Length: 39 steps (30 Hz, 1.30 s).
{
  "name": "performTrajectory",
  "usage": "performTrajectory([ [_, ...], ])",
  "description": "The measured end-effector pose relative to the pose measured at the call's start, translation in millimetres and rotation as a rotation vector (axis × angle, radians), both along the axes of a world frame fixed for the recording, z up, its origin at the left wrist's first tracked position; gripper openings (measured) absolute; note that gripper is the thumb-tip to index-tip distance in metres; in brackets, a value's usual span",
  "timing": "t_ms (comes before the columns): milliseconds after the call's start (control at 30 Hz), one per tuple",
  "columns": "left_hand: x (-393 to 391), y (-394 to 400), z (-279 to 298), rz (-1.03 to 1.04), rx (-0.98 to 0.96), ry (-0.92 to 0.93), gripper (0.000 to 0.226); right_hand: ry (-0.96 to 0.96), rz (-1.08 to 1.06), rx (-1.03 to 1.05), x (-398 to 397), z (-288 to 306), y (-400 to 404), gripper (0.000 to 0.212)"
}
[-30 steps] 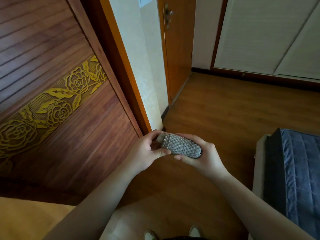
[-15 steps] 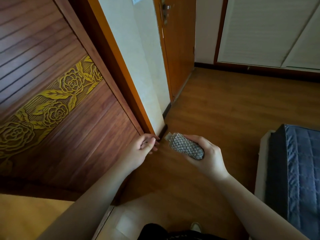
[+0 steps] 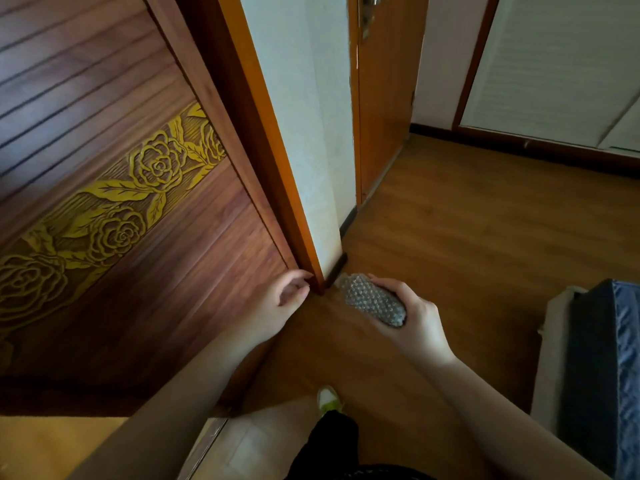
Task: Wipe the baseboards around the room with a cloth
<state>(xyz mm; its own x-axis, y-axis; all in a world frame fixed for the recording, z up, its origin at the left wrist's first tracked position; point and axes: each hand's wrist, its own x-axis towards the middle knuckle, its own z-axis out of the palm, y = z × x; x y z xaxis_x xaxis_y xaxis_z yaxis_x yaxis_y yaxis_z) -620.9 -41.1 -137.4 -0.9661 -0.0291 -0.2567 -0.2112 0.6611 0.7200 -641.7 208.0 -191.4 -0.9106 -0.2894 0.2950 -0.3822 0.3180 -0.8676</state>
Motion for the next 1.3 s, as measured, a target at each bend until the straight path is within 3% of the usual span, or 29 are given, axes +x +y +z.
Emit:
performTrajectory([
  [200, -63.4, -56.7, -35.7, -0.111, -0.145, 0.078, 0.04, -0.099, -0.073, 0.092, -63.1, -27.7, -29.7, 0.062],
  [433, -143.9, -92.5, -72.2, -0.365, -0.362, 0.263, 0.044, -0.17, -0.188, 0.101, -105.3, -29.1, -43.6, 0.058],
  [800, -259.9, -64.3, -105.9, -0.501, -0.551, 0.35, 0.046, -0.193, -0.282, 0.086, -192.1, -57.5, 2.2, 0.064],
  [1067, -361.7, -35.6, -169.2, -0.545, -0.818, 0.328, 0.051, -0.32, -0.211, 0.062, -311.2, -148.8, 32.1, 0.069],
  [1300, -418.3, -58.5, -281.5, -0.664, -0.987, 0.191, 0.061, -0.436, -0.265, 0.092, -363.4, -253.9, 20.6, 0.067],
])
